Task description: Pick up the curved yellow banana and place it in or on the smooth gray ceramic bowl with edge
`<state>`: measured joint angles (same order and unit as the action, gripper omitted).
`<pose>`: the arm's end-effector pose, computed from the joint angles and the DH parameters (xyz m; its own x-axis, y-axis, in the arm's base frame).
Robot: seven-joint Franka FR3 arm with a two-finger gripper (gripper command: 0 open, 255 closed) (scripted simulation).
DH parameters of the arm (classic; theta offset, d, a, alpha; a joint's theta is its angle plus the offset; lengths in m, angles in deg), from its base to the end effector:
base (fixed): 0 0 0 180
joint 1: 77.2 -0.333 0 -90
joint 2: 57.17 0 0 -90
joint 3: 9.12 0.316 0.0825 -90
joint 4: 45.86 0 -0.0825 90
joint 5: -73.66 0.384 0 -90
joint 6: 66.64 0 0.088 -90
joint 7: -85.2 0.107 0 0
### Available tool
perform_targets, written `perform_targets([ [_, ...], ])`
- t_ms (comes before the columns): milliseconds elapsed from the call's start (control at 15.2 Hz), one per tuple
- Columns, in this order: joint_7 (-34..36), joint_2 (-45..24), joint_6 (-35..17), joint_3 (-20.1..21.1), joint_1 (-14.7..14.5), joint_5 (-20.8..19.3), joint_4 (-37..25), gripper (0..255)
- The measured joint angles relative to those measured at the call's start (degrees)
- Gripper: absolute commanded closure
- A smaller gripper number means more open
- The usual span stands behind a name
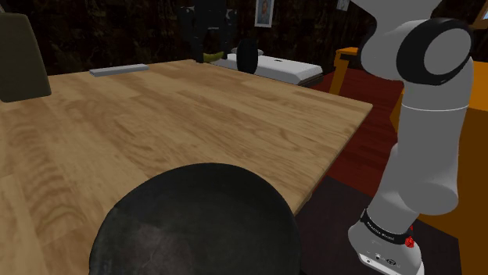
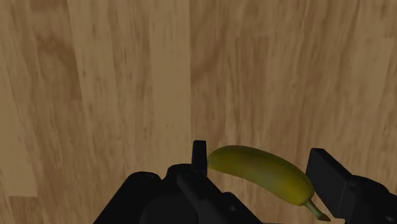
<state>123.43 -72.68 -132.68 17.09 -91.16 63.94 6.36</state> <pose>0.4792 0.3009 0.7391 0.9986 -0.0487 0.0185 -0.0493 -0.9983 0.0325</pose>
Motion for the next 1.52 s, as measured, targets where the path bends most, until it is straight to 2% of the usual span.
perform_targets([
  [198, 3.5, 3.7, -2.1, 1.2, -1.0, 1.7, 5.7, 255],
  [462, 8.9, 5.6, -2.7, 3.1, -3.9, 2.4, 8.5, 255],
  [1122, 23.2, 5.4, -2.2, 8.6, -13.2, 1.6, 8.7, 255],
  [1386, 29.6, 2.0, -0.8, 10.9, -18.8, -0.8, 4.9, 255],
  [1452, 31.0, 2.4, -1.3, 11.3, -19.4, -0.6, 5.9, 255],
  [1518, 32.9, 0.7, -0.5, 12.0, -21.7, -1.8, 3.7, 255],
])
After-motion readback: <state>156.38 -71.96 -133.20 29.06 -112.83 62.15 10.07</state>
